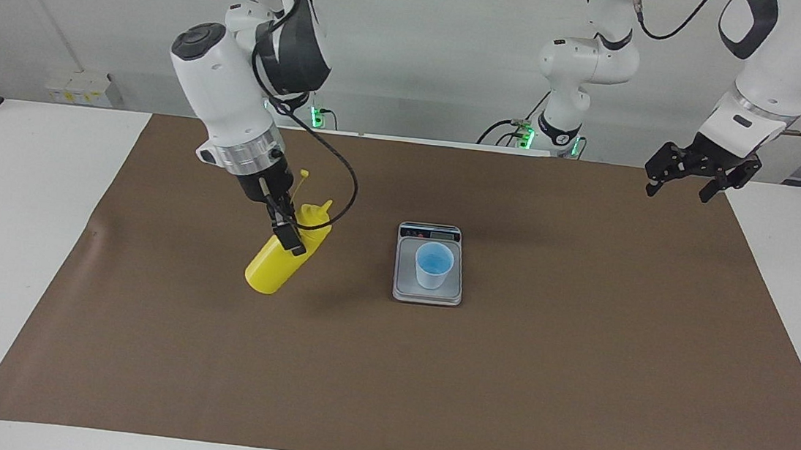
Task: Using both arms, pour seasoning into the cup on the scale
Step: 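Turn the bottle upright and carry it back beside the scale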
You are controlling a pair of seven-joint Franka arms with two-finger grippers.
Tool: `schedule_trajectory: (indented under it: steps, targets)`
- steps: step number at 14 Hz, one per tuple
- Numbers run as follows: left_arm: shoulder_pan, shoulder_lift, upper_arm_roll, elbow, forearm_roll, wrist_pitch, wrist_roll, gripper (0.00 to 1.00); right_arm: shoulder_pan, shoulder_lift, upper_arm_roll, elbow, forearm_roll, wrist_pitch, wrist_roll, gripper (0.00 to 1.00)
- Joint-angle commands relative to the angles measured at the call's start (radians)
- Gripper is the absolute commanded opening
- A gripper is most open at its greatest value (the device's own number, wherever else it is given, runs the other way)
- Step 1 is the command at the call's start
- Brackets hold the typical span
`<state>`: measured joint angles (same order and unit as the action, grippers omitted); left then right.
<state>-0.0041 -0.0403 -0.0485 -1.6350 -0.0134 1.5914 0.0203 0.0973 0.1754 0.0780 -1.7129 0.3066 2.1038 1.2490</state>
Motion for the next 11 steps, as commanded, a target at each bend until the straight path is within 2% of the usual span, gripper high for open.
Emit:
schedule_trajectory:
  steps: [1, 7, 11]
  targets:
    - [0.007, -0.030, -0.004, -0.032, 0.000, -0.001, -0.010, 1.00, -0.056, -0.042, 0.013, -0.086, 0.087, -0.005, -0.057, 0.00]
    - [0.007, -0.030, -0.002, -0.032, 0.000, -0.001, -0.010, 1.00, -0.105, -0.014, 0.011, -0.195, 0.109, 0.047, -0.100, 0.00]
    - [0.007, -0.030, -0.004, -0.032, 0.000, -0.001, -0.010, 1.00, -0.146, 0.018, 0.009, -0.224, 0.212, 0.064, -0.201, 0.00]
